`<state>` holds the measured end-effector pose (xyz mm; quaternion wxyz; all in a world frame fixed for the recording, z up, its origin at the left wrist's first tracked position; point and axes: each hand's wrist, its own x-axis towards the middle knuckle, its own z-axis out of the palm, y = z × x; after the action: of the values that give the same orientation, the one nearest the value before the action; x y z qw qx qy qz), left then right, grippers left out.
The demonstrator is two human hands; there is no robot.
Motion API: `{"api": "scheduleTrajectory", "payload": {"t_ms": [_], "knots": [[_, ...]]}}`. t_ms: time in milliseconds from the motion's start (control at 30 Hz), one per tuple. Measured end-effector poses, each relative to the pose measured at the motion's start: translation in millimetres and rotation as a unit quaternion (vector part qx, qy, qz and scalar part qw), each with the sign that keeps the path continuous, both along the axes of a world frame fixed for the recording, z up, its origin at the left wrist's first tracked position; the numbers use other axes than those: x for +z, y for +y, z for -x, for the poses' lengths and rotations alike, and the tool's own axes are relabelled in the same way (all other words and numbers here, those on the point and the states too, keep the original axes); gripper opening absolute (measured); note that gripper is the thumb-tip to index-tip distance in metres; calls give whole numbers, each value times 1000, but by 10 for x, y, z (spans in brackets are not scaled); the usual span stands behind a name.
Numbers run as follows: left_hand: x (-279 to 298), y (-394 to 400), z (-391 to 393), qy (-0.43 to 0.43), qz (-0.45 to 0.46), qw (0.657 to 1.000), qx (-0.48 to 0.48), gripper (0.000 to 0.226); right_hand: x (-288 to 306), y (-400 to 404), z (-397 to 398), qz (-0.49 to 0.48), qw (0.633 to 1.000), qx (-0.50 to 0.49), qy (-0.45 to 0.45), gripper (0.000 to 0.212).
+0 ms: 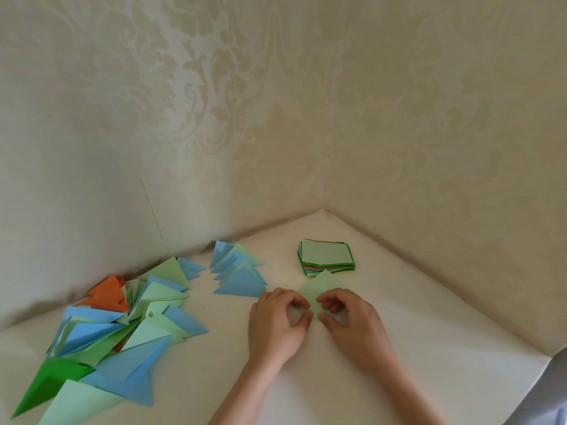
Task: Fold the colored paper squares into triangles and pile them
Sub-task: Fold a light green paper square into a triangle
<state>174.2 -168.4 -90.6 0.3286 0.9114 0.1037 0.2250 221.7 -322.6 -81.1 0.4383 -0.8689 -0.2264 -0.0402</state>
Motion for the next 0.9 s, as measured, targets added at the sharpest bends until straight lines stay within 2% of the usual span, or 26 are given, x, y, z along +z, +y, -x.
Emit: {"api": "scheduleTrajectory", "payload": {"t_ms": [133, 267, 467, 567, 733, 900], "knots": [[3, 32, 40, -12, 17, 1000, -23, 15, -10, -62, 22, -6, 1000, 13, -26, 26], [31, 59, 108, -25, 80, 996, -39, 30, -28, -75, 60, 7, 996, 21, -85, 7], [-19, 27, 107, -85, 0, 996, -34, 44, -59, -70, 57, 31, 991, 48, -124, 4], [-64, 48, 91, -104, 0, 994, -22, 38, -21, -71, 75, 6, 989, 59, -139, 5], [-45, 47, 111, -84, 14, 996, -33, 31, 3, -87, 93, -12, 989, 50, -138, 7], [-26, 31, 124, -85, 23, 996, -34, 9, -11, -103, 83, -18, 995, 6, -101, 16]]}}
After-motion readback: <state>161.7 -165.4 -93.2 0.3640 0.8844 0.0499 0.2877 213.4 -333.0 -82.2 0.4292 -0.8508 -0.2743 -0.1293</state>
